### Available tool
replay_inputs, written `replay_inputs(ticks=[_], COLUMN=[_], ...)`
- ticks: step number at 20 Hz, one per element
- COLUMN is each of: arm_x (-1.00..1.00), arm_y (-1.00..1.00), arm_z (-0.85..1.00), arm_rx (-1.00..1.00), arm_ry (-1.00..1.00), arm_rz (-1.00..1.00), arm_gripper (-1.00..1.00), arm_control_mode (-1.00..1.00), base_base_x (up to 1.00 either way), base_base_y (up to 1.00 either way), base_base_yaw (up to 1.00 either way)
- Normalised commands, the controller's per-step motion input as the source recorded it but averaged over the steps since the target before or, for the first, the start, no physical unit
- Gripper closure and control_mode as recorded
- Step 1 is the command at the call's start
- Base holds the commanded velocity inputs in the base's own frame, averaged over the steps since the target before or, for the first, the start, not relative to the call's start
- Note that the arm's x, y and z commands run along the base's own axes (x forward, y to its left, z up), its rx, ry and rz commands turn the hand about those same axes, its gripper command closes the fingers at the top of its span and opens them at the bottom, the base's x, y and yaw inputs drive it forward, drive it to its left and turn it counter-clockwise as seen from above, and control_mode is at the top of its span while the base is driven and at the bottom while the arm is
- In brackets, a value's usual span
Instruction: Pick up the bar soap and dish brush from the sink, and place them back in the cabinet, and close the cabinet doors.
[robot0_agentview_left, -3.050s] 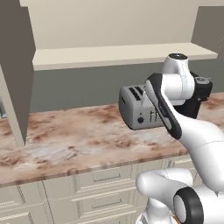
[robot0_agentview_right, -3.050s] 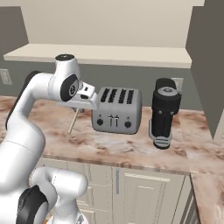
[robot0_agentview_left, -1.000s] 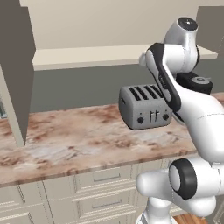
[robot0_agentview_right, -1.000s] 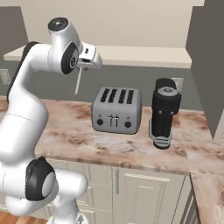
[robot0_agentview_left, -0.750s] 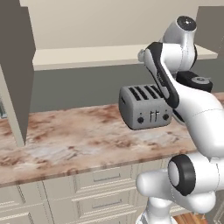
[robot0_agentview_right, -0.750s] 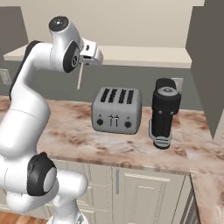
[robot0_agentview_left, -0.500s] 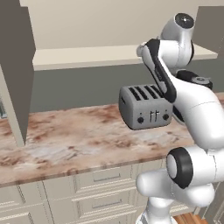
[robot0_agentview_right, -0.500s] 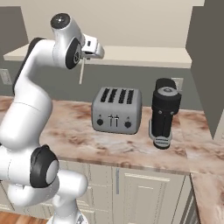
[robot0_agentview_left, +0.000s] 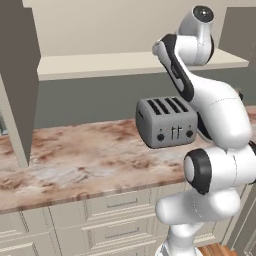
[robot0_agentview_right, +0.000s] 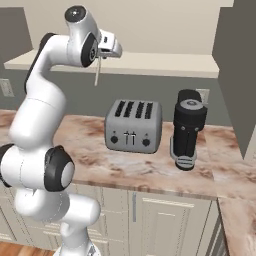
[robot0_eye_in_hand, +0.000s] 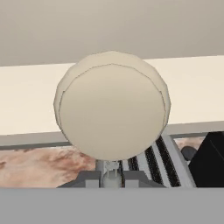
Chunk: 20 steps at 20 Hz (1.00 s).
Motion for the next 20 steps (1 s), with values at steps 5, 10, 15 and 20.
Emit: replay_inputs(ticks=[5,10,15,20], arm_x=[0.27,0.23,0.28,0.27], arm_y=[0.0,0.0,0.0,0.0], arm_z=[0.0,0.0,0.0,-0.03], arm_rx=[0.0,0.0,0.0,0.0], arm_ry=[-0.07,-0.1,-0.09,-0.11], arm_rz=[0.0,0.0,0.0,0.01], arm_gripper=[1.0,1.0,1.0,1.0], arm_control_mode=[-1.0,-1.0,-1.0,-1.0], base_base_x=[0.0,0.0,0.0,0.0], base_base_y=[0.0,0.0,0.0,0.0], base_base_yaw=[0.0,0.0,0.0,0.0])
